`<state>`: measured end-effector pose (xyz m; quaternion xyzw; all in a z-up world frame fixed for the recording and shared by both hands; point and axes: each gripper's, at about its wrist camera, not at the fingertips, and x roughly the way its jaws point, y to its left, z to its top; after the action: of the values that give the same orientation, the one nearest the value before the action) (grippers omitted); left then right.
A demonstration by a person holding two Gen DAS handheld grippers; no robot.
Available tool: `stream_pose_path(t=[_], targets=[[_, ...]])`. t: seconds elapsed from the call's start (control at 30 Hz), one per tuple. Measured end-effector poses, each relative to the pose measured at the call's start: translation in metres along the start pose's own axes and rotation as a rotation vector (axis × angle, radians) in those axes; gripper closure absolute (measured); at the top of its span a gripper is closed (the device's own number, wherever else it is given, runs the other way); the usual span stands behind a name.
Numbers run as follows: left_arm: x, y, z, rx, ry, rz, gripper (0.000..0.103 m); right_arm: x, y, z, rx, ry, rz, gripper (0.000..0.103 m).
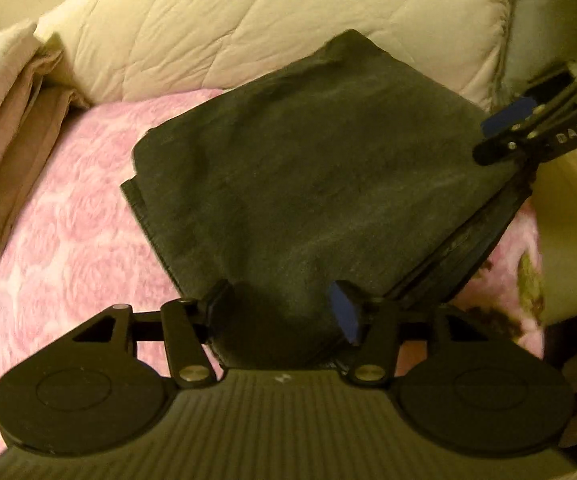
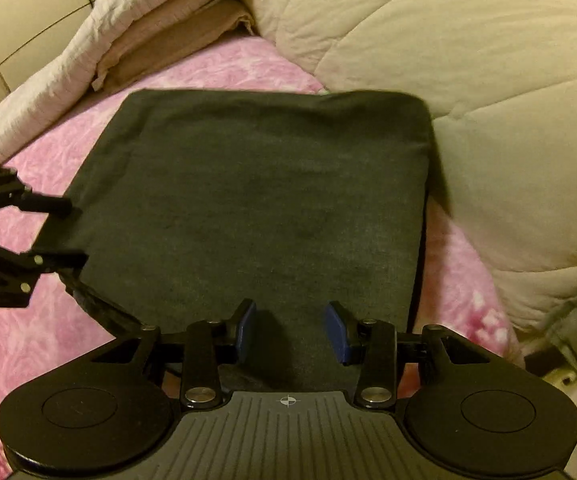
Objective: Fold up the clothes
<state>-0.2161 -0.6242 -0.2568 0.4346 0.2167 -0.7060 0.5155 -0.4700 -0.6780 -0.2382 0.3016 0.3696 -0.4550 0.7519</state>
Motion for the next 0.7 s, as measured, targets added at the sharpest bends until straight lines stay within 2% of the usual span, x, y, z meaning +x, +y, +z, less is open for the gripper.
stream_pose_path(t=[0.03, 0.07, 0.1, 0.13, 0.17, 0.2, 0.33, 0.43, 0.57, 0.7], targets=[[-0.009, 0.001, -0.002, -0.033, -0.001, 0.002, 0.051, -0.010, 0.002, -0.001, 0.018, -0.013, -0.012, 0.060], [-0.018, 0.001, -0.005, -0.065, -0.003, 0.005, 0.042, -0.022, 0.006, -0.003, 0.031, -0.036, -0.030, 0.059], [-0.026, 0.000, -0.009, -0.097, -0.004, 0.010, 0.034, -0.033, 0.012, -0.008, 0.040, -0.052, -0.051, 0.053], [-0.033, -0.001, -0.014, -0.135, -0.003, 0.007, 0.015, -0.042, 0.019, -0.015, 0.046, -0.062, -0.075, 0.041], [-0.041, -0.003, -0.020, -0.175, -0.001, 0.001, 0.005, -0.051, 0.027, -0.024, 0.057, -0.064, -0.092, 0.035], [-0.048, -0.005, -0.027, -0.215, 0.001, -0.004, 0.003, -0.060, 0.034, -0.034, 0.075, -0.058, -0.102, 0.027], [-0.079, -0.018, -0.052, -0.321, 0.046, -0.031, 0.002, -0.090, 0.067, -0.072, 0.162, -0.002, -0.144, 0.026], [-0.108, -0.026, -0.069, -0.380, 0.041, -0.029, 0.002, -0.113, 0.083, -0.093, 0.270, 0.027, -0.166, 0.025], [-0.150, -0.043, -0.083, -0.364, -0.010, -0.003, 0.002, -0.148, 0.104, -0.109, 0.374, 0.022, -0.180, 0.025], [-0.182, -0.054, -0.097, -0.370, -0.029, 0.009, 0.002, -0.175, 0.132, -0.116, 0.356, -0.010, -0.201, 0.025]])
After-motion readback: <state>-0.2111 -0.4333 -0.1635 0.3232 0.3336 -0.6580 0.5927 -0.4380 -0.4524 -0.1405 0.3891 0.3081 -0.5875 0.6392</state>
